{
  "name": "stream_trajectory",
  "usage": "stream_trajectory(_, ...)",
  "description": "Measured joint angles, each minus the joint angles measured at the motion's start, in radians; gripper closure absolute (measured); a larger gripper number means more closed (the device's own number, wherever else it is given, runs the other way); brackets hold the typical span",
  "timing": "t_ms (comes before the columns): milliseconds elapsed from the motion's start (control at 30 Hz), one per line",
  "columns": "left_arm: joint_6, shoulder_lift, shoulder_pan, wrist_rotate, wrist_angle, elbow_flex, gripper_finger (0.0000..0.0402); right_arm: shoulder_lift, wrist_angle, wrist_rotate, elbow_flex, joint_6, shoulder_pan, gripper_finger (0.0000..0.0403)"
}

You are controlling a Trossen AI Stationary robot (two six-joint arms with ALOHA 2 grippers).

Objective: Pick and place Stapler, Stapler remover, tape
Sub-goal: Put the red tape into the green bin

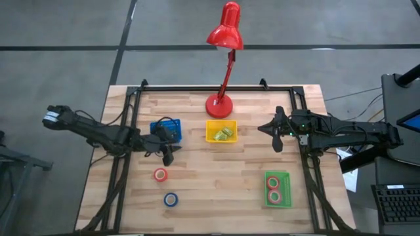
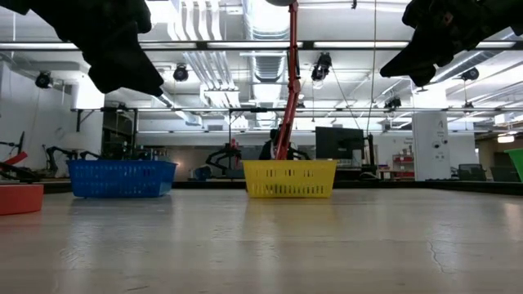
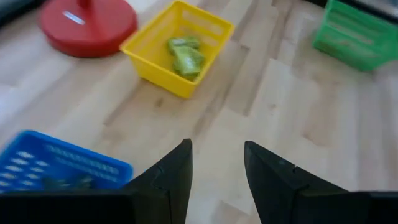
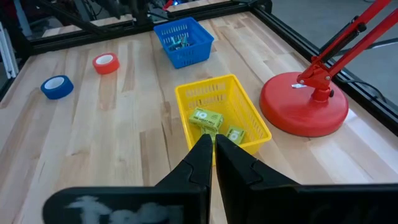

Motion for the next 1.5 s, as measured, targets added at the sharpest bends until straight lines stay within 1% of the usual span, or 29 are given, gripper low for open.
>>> stream_trajectory(133, -0.012, 0.007, 0.0, 0.049, 0.062, -0.009, 0.0254, 0.0, 0.0, 0.0, 0.0, 0.001, 0.0, 0.0385)
stream_trajectory(400, 0.041, 0.046, -0.049, 0.072, 0.179, -0.009, 0.0254, 0.0, 0.0, 0.0, 0.0, -0.001, 0.0, 0.0385)
stream_trajectory(633, 0.052, 0.048, -0.108, 0.154, 0.181, -0.009, 0.0254, 0.0, 0.0, 0.0, 0.0, 0.001, 0.0, 0.0385)
stream_trajectory(867, 0.035, 0.048, -0.151, 0.155, 0.18, -0.009, 0.0254, 0.0, 0.0, 0.0, 0.0, -0.001, 0.0, 0.0385)
stream_trajectory(1100, 0.036, 0.048, -0.152, 0.15, 0.166, -0.01, 0.0254, 0.0, 0.0, 0.0, 0.0, 0.0, 0.0, 0.0385)
stream_trajectory(1233, 0.032, 0.048, -0.152, 0.138, 0.166, -0.034, 0.0254, 0.0, 0.0, 0.0, 0.0, -0.001, 0.0, 0.0385)
stream_trajectory(1500, -0.047, 0.048, -0.152, 0.135, 0.184, -0.102, 0.0254, 0.0, 0.0, 0.0, 0.0, 0.0, 0.0, 0.0385)
